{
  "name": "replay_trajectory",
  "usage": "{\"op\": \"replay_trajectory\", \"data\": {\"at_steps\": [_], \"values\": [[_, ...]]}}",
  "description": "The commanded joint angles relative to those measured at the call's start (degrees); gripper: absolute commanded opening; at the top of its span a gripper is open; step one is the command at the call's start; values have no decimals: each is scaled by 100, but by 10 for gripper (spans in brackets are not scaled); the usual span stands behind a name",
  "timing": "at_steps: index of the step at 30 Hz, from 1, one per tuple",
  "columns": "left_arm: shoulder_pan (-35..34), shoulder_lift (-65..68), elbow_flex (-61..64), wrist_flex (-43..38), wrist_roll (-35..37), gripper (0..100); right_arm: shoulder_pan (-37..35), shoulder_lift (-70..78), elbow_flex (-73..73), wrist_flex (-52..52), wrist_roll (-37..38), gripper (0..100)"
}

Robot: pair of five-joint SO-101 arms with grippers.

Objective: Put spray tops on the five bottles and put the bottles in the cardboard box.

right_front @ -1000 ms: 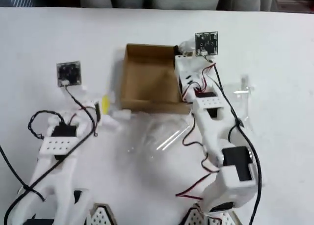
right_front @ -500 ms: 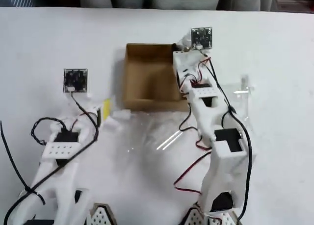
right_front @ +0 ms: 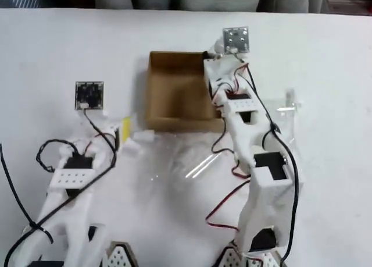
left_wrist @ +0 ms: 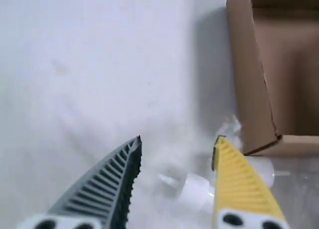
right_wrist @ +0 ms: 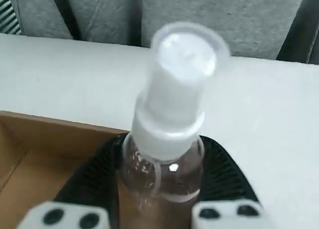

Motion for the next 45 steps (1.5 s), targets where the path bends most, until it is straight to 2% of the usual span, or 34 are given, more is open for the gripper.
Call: {"op": "replay_trajectory", "data": {"at_steps": [1,8,13,16,25,35,45], "values": [[-48,-189,-35,-202,-44,229,84,-31,-123,75,466,15],[-48,-189,-35,-202,-44,229,84,-40,-70,57,466,33],[-48,-189,-35,-202,-44,229,84,-48,26,75,466,176],[-57,-189,-35,-202,-44,229,57,-57,105,75,475,224],[-57,-189,-35,-202,-44,229,66,-101,97,40,475,269],[-57,-180,-35,-202,-44,229,57,-321,123,66,475,376],[-66,-180,-35,-202,-53,229,-110,-505,132,75,457,382]]}}
